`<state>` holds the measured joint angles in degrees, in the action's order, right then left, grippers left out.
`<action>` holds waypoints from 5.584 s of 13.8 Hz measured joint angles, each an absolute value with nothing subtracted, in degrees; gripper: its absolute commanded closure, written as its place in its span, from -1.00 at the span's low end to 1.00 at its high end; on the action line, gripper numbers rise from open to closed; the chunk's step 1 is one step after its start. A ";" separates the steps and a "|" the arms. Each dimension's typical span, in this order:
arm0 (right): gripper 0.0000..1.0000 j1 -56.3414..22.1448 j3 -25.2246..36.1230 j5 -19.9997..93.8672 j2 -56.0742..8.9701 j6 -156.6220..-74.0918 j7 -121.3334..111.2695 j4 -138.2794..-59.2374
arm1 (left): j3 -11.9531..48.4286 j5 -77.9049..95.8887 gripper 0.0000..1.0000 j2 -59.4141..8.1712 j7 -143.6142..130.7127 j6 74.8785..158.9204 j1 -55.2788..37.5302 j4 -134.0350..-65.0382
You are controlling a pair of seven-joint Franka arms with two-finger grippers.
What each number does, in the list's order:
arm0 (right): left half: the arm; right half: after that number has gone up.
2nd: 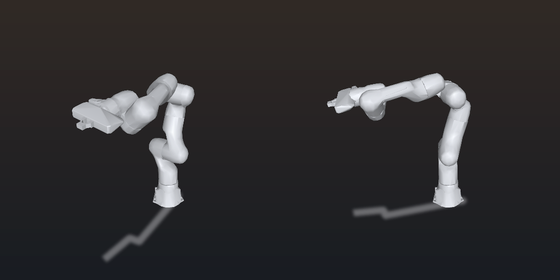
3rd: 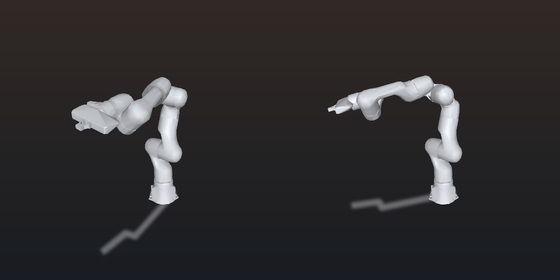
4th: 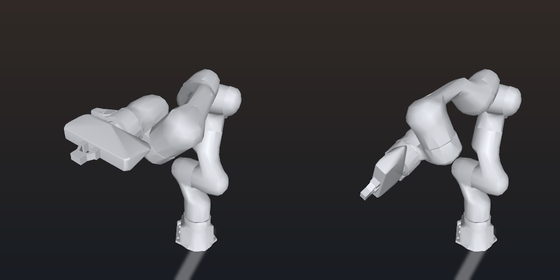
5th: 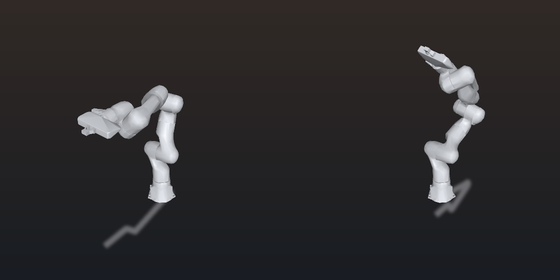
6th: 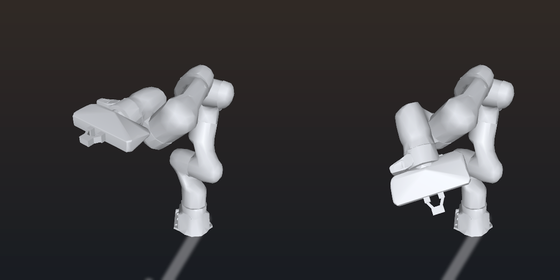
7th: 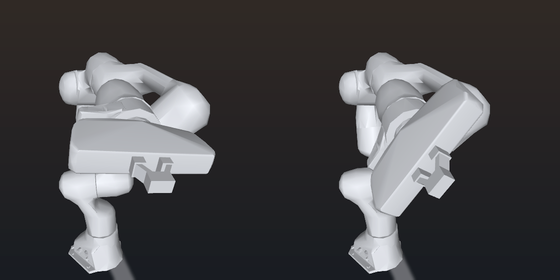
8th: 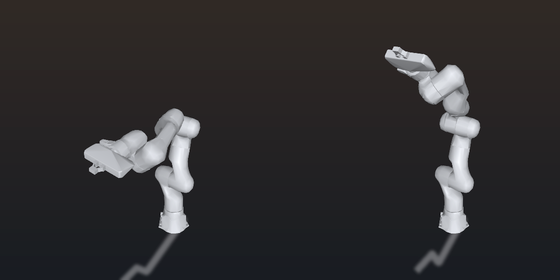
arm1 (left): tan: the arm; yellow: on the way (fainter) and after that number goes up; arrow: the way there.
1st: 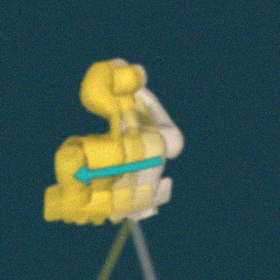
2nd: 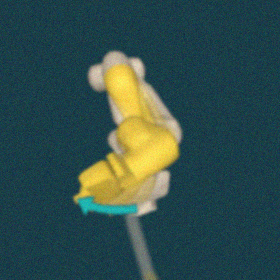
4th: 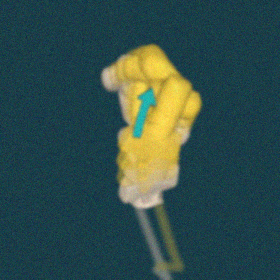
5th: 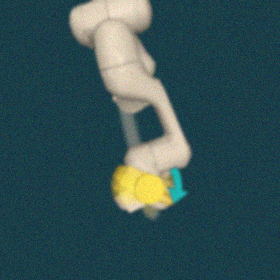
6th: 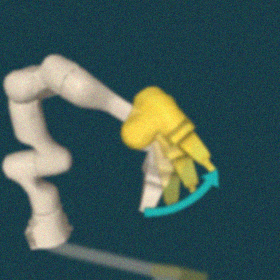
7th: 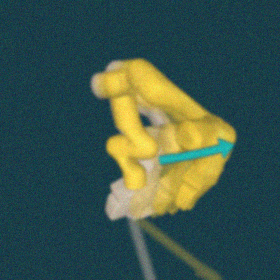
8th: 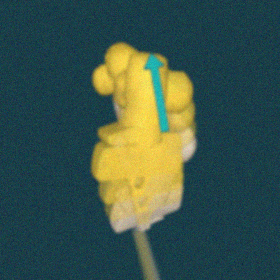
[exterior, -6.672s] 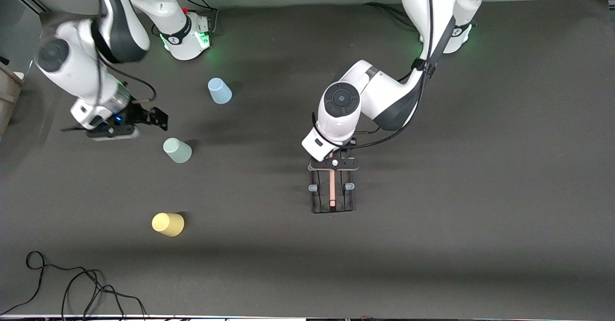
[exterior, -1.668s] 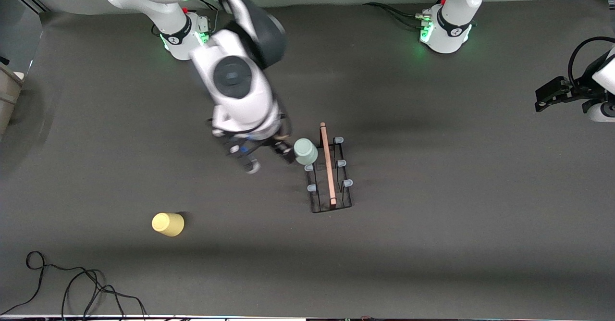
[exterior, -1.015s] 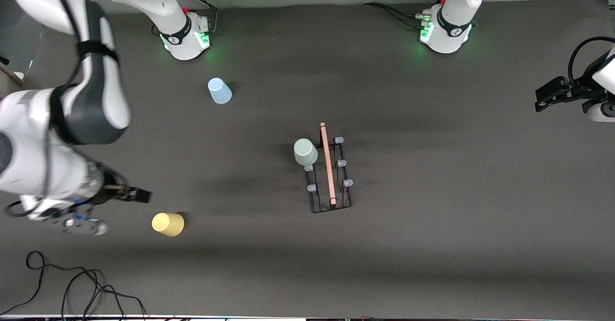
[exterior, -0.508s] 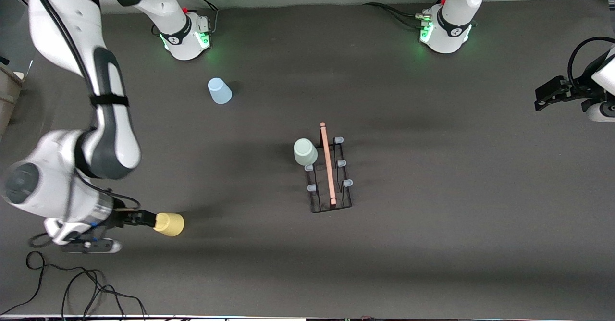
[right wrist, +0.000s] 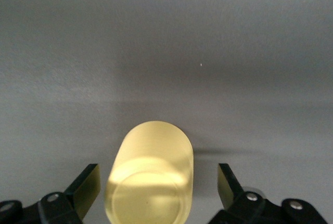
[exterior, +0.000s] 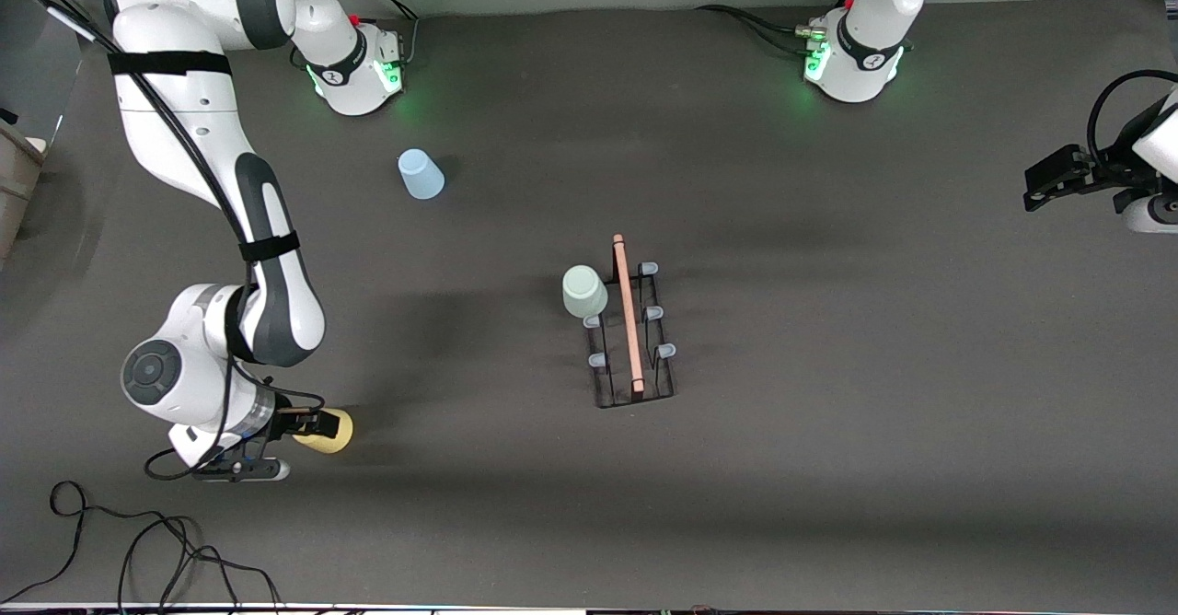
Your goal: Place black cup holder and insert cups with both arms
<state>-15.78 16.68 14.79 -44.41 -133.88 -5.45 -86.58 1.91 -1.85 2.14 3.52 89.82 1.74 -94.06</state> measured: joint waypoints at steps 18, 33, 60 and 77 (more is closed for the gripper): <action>1.00 -27.40 16.64 9.74 -24.03 -98.81 32.40 -74.75 | 1.72 -1.81 -1.00 2.06 1.21 90.00 1.87 -94.07; 1.00 -43.80 11.44 10.25 -43.95 -109.07 86.44 -57.67 | 1.42 -0.71 -1.00 1.31 -0.18 90.13 1.94 -94.05; -1.00 -43.98 11.81 7.99 -49.48 -110.26 84.50 -54.47 | 1.34 -0.70 -1.00 0.66 -0.19 90.10 1.94 -94.13; -1.00 -27.80 17.89 5.06 -5.67 -85.46 17.50 -82.84 | 1.42 -0.76 -1.00 0.60 -0.19 90.44 1.92 -94.04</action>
